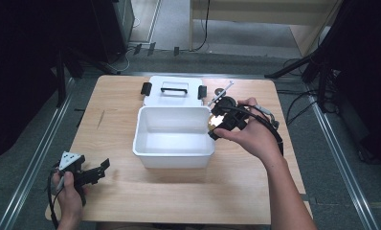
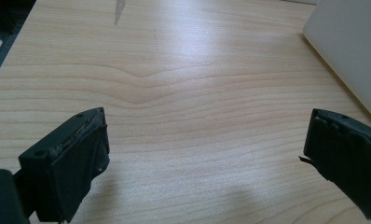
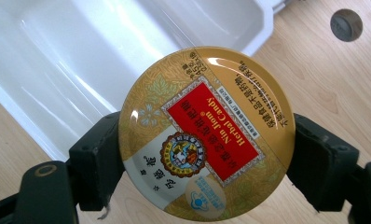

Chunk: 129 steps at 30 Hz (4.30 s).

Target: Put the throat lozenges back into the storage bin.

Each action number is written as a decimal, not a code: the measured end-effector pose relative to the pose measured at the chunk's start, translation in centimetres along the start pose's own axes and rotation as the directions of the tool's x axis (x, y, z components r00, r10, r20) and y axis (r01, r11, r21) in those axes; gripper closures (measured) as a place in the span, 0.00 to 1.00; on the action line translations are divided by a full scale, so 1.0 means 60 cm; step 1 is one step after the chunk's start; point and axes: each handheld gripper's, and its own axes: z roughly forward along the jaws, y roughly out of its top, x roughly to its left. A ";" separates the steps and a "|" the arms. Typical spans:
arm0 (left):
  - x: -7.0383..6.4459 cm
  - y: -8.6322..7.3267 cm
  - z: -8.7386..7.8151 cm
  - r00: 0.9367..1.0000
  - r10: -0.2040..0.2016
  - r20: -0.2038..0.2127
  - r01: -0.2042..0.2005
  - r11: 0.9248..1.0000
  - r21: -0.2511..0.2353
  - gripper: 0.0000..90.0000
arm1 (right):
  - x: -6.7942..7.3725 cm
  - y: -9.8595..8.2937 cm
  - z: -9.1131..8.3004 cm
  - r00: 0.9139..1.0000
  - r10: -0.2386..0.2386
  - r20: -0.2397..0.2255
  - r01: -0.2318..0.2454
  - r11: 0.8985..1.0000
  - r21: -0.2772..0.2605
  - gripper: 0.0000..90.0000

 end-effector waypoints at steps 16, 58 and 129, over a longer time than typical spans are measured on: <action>0.001 0.000 0.000 1.000 -0.004 0.000 0.004 1.000 0.001 0.01 | 0.026 0.036 0.027 0.997 -0.069 -0.027 0.069 0.998 -0.002 0.22; 0.002 0.001 0.001 1.000 -0.011 0.006 0.011 1.000 0.011 0.01 | 0.042 0.049 0.133 0.912 -0.397 -0.099 0.406 0.910 0.085 0.22; 0.002 0.000 0.000 1.000 -0.001 0.031 0.001 1.000 -0.008 0.01 | 0.010 0.012 -0.003 0.987 -0.153 -0.048 0.150 0.987 -0.065 0.17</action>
